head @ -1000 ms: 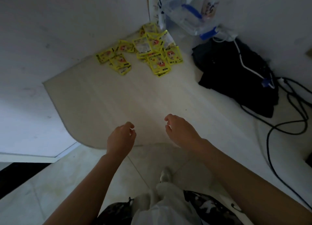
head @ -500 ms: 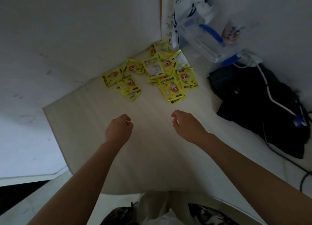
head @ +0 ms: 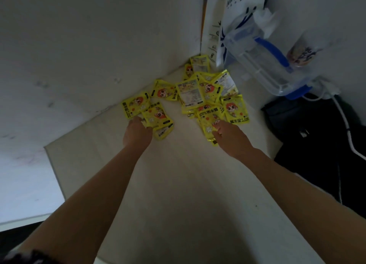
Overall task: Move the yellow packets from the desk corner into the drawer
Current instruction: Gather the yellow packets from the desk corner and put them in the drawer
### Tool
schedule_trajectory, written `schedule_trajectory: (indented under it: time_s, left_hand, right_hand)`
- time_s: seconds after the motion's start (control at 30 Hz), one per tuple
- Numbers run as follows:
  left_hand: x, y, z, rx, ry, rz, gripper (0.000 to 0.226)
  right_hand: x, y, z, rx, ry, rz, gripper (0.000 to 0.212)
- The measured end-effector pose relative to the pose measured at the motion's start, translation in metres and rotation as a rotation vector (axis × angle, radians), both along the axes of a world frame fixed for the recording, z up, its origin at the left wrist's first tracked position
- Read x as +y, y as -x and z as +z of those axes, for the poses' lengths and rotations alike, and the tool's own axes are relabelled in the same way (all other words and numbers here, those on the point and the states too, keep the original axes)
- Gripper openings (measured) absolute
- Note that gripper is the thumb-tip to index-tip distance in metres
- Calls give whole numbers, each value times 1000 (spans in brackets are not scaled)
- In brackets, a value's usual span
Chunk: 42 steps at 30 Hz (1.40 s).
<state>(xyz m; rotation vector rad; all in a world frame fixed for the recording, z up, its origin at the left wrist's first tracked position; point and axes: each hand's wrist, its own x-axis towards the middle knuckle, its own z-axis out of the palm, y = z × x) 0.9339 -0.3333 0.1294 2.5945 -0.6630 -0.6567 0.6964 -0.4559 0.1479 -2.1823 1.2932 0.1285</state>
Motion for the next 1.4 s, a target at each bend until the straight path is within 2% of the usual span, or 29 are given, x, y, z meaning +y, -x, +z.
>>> schedule_trajectory:
  time_s: [0.13, 0.23, 0.33, 0.53, 0.6, 0.8, 0.93, 1.0, 1.17, 1.3, 1.4]
  left_hand:
    - [-26, -6, -7, 52, 14, 120, 48]
    - [-44, -5, -14, 60, -56, 163, 54]
    - [-58, -4, -19, 59, -127, 195, 72]
    - [-65, -12, -30, 93, -131, 241, 103]
    - [-63, -16, -30, 126, -101, 251, 106]
    - [-49, -25, -22, 228, 39, 320, 84]
    - [-35, -23, -17, 265, 92, 367, 84]
    - [-27, -20, -16, 286, 117, 398, 81]
    - [-11, -10, -12, 456, 243, 402, 29]
    - [-9, 0, -20, 557, 309, 430, 23]
    - [-18, 5, -32, 486, 259, 540, 21]
  right_hand:
    - [-25, -13, -16, 11, 16, -54, 36]
    - [-37, -22, -28, 123, 36, -71, 58]
    - [-44, -29, -35, 211, 17, -104, 72]
    - [-58, -31, -47, 172, -38, -120, 85]
    - [-63, -28, -48, 142, -59, -124, 85]
    - [-63, -25, -41, 90, -62, -192, 78]
    - [-57, -21, -39, 19, -95, -233, 58]
    - [-56, -16, -42, 12, -89, -234, 58]
    - [-47, -7, -32, -2, -128, -242, 59]
    - [-37, -4, -31, 60, -132, -233, 57]
    - [-32, -8, -30, 94, -102, -224, 58]
